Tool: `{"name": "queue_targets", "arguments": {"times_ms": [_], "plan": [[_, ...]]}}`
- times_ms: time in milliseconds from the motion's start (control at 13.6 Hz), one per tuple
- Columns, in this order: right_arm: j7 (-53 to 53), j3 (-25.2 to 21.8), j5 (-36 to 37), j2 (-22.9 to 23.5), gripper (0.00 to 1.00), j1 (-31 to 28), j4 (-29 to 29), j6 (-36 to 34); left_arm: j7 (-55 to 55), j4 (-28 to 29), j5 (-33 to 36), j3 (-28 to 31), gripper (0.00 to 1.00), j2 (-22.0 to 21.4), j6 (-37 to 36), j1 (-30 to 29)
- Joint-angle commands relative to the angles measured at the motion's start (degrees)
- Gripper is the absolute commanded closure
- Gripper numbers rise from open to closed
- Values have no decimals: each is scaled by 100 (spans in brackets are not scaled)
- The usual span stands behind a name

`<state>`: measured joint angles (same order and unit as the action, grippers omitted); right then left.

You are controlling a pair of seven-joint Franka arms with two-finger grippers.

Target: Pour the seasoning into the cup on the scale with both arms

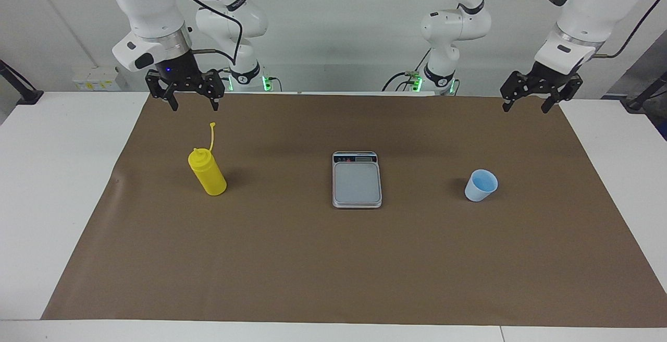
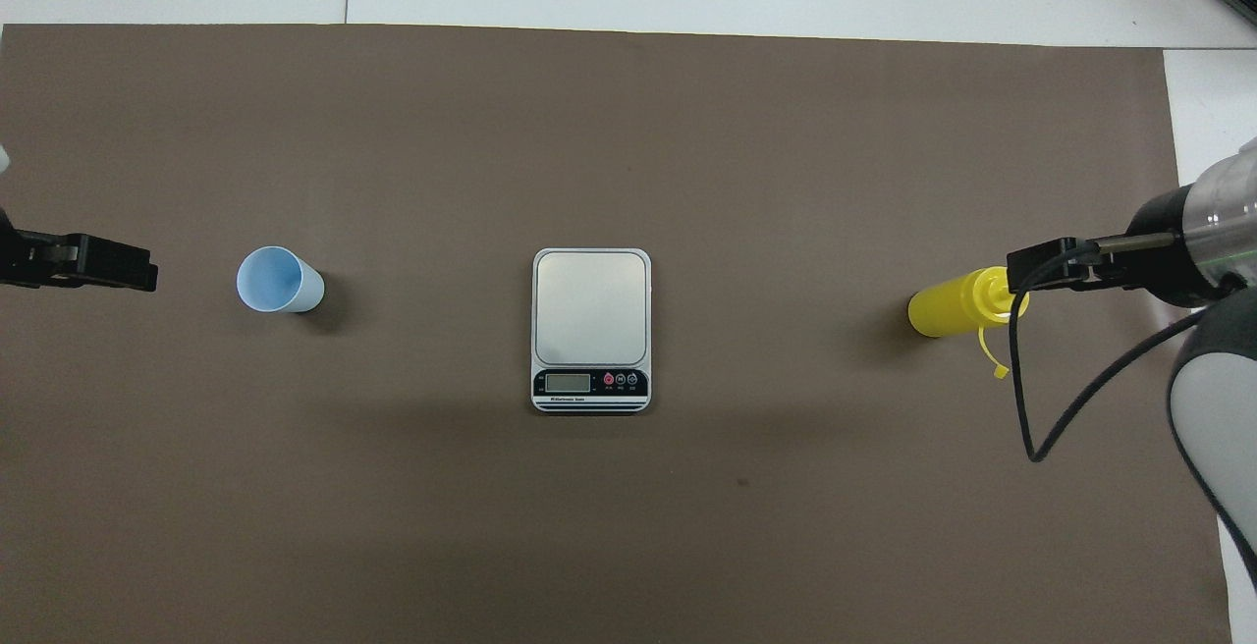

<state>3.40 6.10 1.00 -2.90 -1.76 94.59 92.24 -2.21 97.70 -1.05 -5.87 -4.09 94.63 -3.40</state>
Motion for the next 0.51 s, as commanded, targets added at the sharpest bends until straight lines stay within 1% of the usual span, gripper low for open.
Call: {"name": "queue_targets", "arguments": {"times_ms": [0, 73, 147, 440], "plan": [[108, 22, -135, -132, 0, -61, 156, 58, 185, 537, 52, -29, 0, 58, 677, -151], [108, 22, -135, -132, 0, -61, 156, 58, 194, 714, 43, -29, 0, 75, 914, -196], [108, 22, -135, -132, 0, -61, 156, 58, 229, 768, 34, -29, 0, 214, 1030, -205], [108, 22, -135, -132, 0, -61, 156, 58, 773, 777, 26, -29, 0, 908, 1522, -205]]}}
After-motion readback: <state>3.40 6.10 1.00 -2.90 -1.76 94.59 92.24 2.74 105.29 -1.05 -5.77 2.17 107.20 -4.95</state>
